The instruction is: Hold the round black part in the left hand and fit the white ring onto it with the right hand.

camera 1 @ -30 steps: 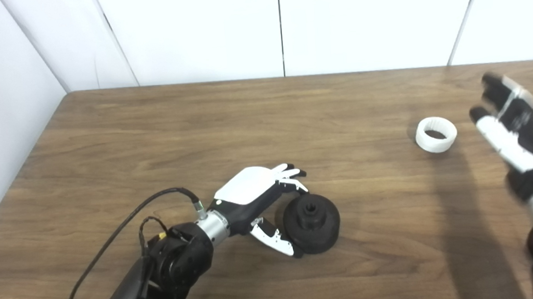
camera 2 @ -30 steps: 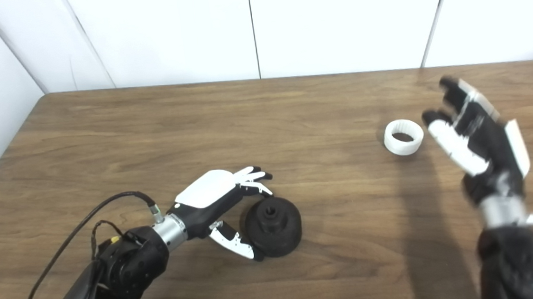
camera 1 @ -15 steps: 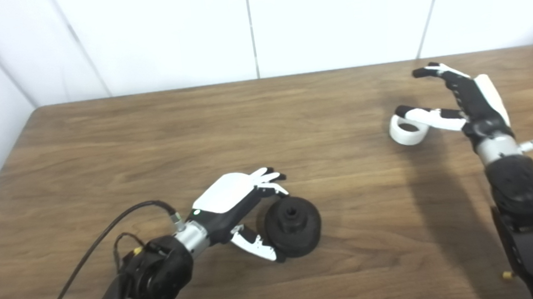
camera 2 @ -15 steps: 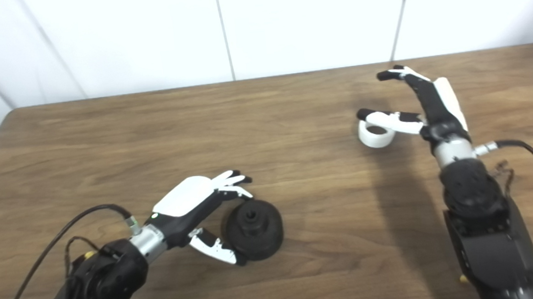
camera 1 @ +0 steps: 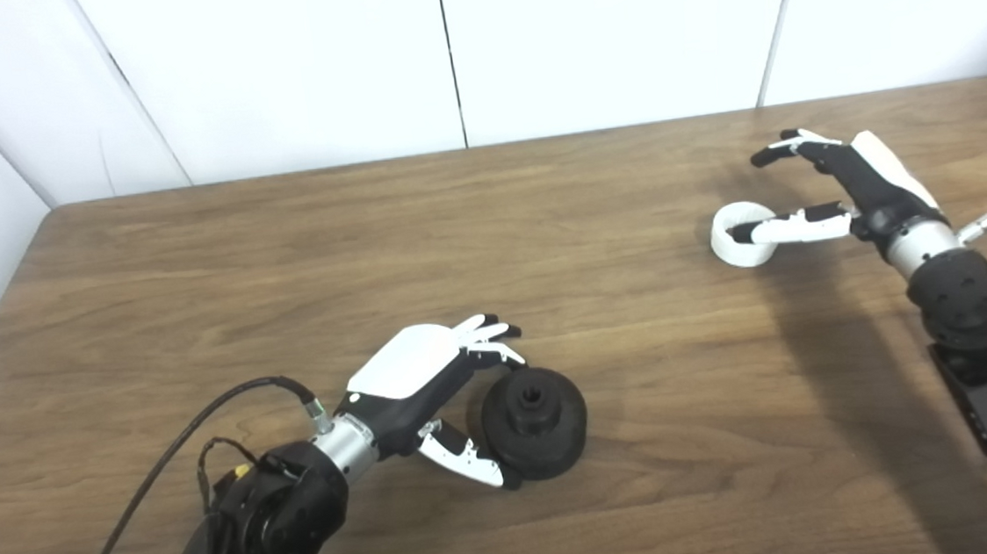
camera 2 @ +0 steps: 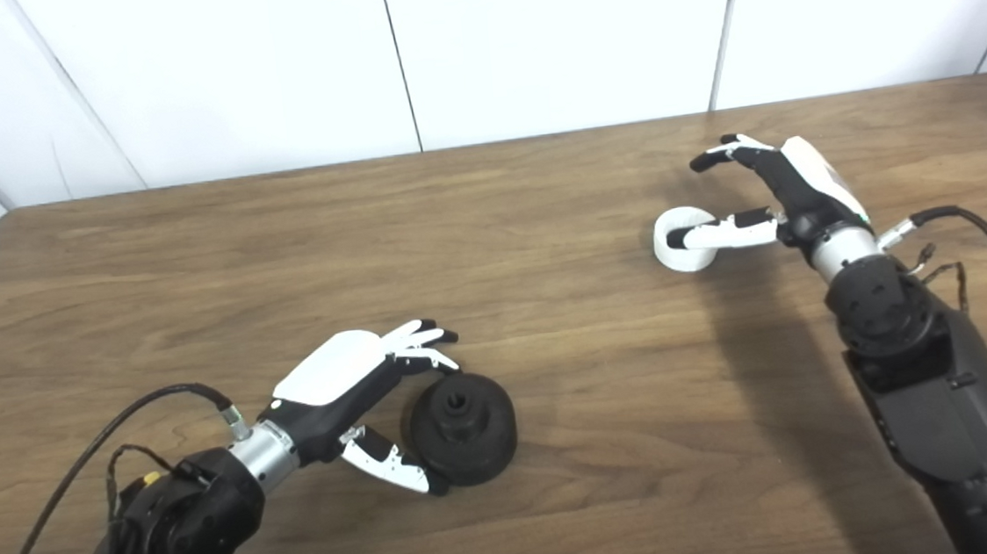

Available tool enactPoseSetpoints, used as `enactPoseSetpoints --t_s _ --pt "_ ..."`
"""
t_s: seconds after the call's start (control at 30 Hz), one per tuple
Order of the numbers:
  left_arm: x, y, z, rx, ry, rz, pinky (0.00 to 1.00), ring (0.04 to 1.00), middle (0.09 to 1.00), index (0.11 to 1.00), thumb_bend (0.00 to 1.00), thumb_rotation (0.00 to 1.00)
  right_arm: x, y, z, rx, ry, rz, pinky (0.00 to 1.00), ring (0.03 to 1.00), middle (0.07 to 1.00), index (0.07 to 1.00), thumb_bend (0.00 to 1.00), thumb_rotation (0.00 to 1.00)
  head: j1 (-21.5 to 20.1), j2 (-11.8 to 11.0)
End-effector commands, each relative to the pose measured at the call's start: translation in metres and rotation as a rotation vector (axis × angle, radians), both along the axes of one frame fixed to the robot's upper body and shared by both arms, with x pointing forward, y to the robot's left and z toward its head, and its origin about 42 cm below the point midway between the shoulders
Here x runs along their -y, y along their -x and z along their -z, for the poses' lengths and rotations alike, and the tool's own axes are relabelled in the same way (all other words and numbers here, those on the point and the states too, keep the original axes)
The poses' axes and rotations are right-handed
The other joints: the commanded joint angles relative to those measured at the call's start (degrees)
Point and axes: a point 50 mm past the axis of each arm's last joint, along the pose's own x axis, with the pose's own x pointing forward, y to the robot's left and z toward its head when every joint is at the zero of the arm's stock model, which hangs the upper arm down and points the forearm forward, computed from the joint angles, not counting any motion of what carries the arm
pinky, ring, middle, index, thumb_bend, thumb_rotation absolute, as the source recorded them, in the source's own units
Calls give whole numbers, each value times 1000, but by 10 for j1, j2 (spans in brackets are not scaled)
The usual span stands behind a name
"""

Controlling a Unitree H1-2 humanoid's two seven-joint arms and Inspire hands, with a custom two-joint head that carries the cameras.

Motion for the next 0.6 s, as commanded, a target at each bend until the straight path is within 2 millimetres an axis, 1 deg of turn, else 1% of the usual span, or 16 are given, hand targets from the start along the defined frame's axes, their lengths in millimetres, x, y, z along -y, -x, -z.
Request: enactPoseSetpoints --t_s 0.0,0.17,0.37,0.43,0.57 --pt "-2 -2 -7 30 4 13 867 978 936 680 829 336 1 -12 -27 68 36 -14 902 974 939 748 921 313 0 0" --pt "-2 -2 -7 27 8 9 863 977 936 680 832 324 2 -15 -25 45 62 -19 895 974 942 751 923 300 1 0" --pt "-3 -2 -7 21 6 8 871 983 940 683 830 325 2 -19 -21 21 130 -26 878 974 944 754 919 326 1 1" --pt "-3 -2 -7 26 4 12 864 980 937 682 828 334 1 -20 -19 6 156 -29 900 981 950 760 915 350 2 1" --pt "-2 -2 -8 21 9 9 866 983 938 682 830 318 -1 -20 -14 -10 165 -30 927 991 948 761 915 348 0 2"
